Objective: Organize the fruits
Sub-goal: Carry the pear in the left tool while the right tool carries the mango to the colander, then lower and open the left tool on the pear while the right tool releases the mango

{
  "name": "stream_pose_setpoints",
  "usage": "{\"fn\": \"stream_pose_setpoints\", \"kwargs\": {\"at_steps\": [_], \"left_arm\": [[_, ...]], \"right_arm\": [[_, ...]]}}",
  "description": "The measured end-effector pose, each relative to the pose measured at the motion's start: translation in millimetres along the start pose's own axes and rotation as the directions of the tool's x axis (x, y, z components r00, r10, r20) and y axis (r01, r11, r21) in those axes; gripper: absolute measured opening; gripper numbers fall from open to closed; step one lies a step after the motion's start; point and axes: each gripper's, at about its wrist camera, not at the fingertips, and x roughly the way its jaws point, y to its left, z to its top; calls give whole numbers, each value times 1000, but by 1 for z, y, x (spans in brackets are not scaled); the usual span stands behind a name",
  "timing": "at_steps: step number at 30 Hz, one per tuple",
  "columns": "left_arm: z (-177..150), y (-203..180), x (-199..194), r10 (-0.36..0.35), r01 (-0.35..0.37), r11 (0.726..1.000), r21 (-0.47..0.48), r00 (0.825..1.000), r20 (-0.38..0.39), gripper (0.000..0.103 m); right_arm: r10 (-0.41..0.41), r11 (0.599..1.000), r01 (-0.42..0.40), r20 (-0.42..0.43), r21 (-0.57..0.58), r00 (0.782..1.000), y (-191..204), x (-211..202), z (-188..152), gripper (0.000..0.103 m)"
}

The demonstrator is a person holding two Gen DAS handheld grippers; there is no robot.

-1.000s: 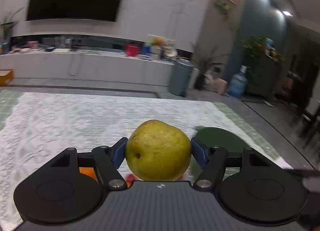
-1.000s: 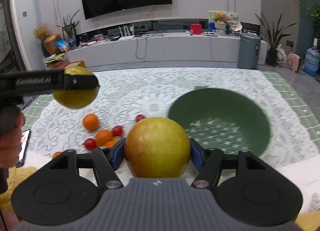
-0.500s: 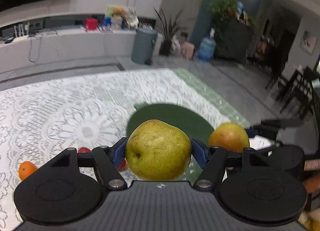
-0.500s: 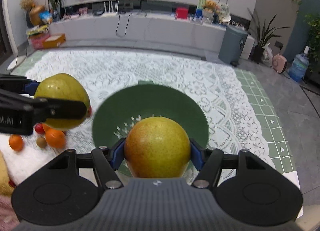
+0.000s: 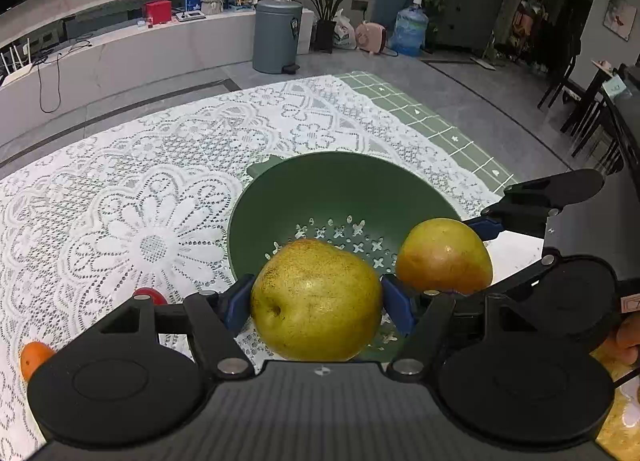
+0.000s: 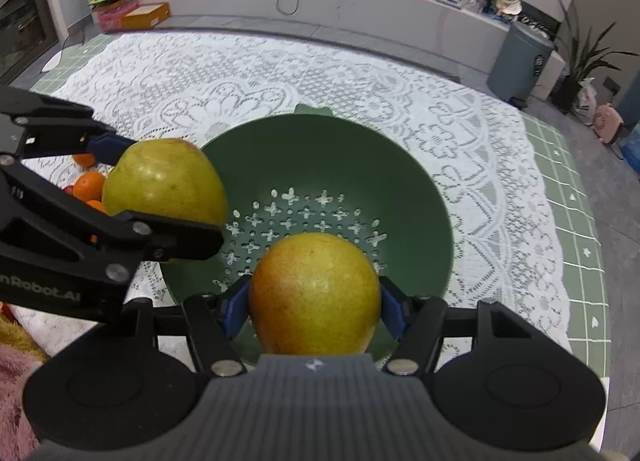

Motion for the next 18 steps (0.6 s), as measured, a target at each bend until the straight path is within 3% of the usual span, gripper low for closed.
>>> {"fn": "stream_pose_setpoints", "kwargs": {"at_steps": [18], "left_arm": [[8, 0, 39, -12, 16, 999, 40, 996, -87, 78]], "right_arm": [[-3, 998, -6, -148, -61, 989, -10, 41, 8, 63]]}}
